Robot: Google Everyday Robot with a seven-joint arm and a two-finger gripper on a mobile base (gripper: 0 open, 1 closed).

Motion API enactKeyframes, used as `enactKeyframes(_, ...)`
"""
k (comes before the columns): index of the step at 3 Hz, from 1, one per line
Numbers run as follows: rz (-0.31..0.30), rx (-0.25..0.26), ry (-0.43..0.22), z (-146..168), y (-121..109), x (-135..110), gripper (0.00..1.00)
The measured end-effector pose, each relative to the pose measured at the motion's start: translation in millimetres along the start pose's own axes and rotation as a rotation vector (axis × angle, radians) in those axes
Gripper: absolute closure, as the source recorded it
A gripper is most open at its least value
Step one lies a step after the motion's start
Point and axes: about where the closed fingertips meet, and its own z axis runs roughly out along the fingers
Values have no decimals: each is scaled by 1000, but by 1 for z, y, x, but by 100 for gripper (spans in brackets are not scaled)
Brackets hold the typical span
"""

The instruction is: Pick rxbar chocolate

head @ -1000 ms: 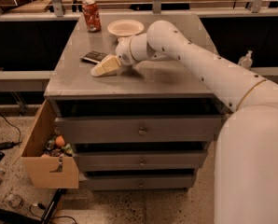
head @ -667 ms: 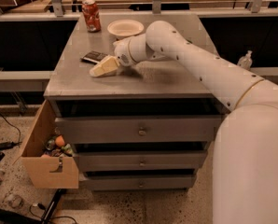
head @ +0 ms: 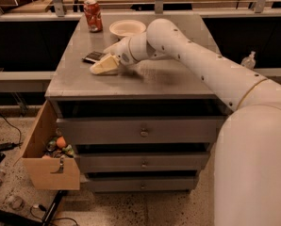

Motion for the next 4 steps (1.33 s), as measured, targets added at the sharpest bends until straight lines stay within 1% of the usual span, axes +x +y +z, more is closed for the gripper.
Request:
enactKeyframes(1, 0, 0, 0, 0, 0, -1, 87)
enactKeyframes(2, 0, -1, 0, -1, 0, -3, 100)
enactKeyframes(4, 0, -1, 0, -1, 0, -3, 100)
